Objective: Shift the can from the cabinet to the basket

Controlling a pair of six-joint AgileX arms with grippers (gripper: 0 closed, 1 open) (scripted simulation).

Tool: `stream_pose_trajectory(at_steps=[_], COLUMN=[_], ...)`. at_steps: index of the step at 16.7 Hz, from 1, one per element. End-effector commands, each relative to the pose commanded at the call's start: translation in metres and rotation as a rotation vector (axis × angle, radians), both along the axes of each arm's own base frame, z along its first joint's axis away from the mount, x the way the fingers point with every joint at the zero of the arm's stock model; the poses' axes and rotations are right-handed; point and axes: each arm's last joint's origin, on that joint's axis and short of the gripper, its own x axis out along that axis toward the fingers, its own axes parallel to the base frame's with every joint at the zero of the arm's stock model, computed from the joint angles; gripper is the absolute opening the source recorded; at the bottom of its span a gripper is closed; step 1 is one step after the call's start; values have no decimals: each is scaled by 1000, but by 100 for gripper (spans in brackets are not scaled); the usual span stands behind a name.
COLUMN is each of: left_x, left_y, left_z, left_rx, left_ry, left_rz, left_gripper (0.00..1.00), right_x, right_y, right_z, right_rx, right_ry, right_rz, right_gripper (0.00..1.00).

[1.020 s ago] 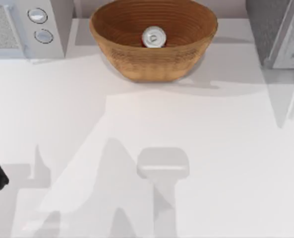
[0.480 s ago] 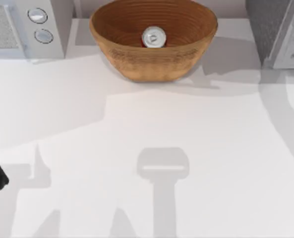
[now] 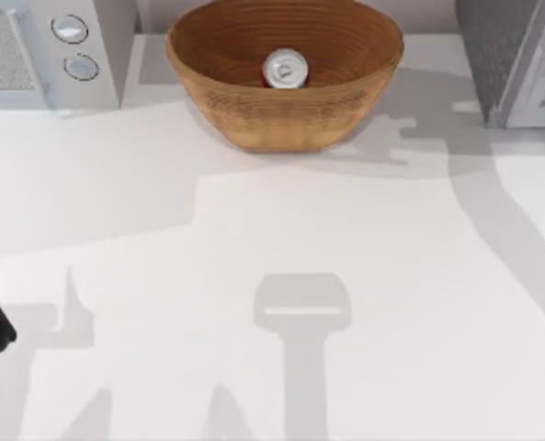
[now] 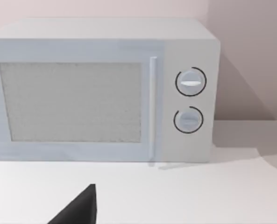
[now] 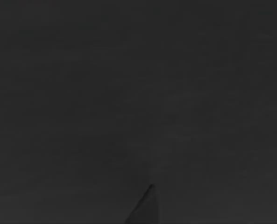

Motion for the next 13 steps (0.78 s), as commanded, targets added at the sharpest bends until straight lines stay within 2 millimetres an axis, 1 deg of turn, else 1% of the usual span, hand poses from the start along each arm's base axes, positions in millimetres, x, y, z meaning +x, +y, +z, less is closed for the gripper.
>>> stream_pose_trajectory(at_steps=[1,3,7,9,12,13], left_x=[0,0,0,0,0,0], left_y=[0,0,0,0,0,0], left_z=[0,0,0,0,0,0], left_rx=[0,0,0,0,0,0], left_ry=[0,0,0,0,0,0], left_rz=[0,0,0,0,0,0], left_gripper=[100,100,100,100,100,100], right_x=[-7,-2,29,41,43,35], right_y=[-10,-10,-10,-10,-10,-11], right_z=[6,7,7,6,6,8], right_rx=[-3,-2,-2,-3,-3,-2], right_ry=[-20,-22,-21,-20,-20,-27], right_rz=[-41,-41,-41,-41,-41,-36], right_gripper=[100,100,100,100,100,100])
